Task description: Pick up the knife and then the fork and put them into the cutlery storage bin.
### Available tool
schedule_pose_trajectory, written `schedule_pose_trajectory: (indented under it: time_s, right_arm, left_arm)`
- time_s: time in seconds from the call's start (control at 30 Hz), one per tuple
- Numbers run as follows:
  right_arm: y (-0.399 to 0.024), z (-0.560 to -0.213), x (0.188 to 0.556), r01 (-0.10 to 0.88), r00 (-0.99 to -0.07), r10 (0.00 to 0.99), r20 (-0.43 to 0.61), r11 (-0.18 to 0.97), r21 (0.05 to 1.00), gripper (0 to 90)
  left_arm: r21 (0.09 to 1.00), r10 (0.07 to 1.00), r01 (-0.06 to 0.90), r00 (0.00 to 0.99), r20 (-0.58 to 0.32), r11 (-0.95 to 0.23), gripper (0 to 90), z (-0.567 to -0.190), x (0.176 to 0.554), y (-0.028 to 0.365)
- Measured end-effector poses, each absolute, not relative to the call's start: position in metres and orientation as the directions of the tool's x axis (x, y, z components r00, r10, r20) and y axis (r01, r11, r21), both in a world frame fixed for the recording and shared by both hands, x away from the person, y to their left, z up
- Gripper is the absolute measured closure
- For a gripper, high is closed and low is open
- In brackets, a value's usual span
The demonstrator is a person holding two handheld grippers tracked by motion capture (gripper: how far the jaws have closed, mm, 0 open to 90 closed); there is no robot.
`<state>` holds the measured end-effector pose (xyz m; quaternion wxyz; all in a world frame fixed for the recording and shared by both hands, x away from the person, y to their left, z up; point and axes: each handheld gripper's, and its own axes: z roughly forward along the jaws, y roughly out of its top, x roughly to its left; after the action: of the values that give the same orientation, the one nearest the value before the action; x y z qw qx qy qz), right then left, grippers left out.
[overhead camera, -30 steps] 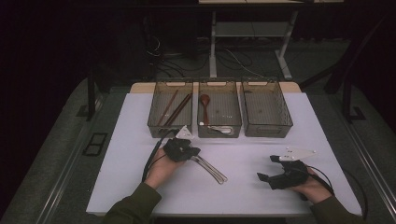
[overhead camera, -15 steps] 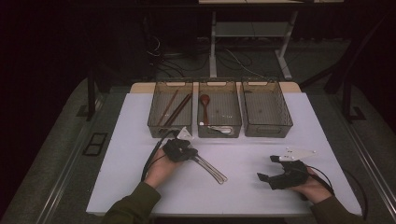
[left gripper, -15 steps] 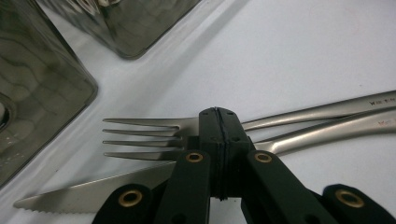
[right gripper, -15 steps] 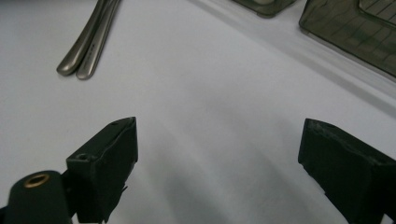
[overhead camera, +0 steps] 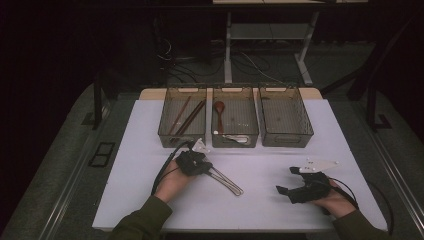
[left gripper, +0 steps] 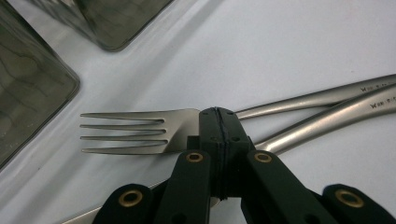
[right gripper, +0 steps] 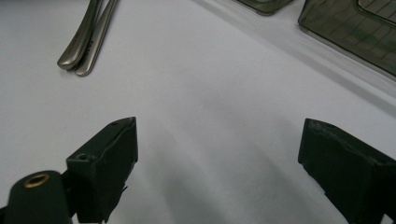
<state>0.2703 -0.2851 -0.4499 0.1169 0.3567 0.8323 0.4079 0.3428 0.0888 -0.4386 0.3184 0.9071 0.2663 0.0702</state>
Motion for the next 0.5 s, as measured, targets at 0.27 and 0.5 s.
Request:
schedule_pose_trajectory:
  time_s: [0.27,0.5]
  right_arm:
    - [-0.286,-0.45,0.27,0.499,-0.718,0.689,0.097,0.413,0.762,11.8]
    - [-0.285,-0.45,0.27,0.5,-0.717,0.69,0.097,0.412,0.762,11.8]
  left_arm:
    - [0.602,0.504,0.434,0.861,-0.06,-0.67,89.3,-0.437,0.336,0.093]
    - [0.6,0.499,0.443,0.863,-0.083,-0.667,89.3,-0.437,0.324,0.103]
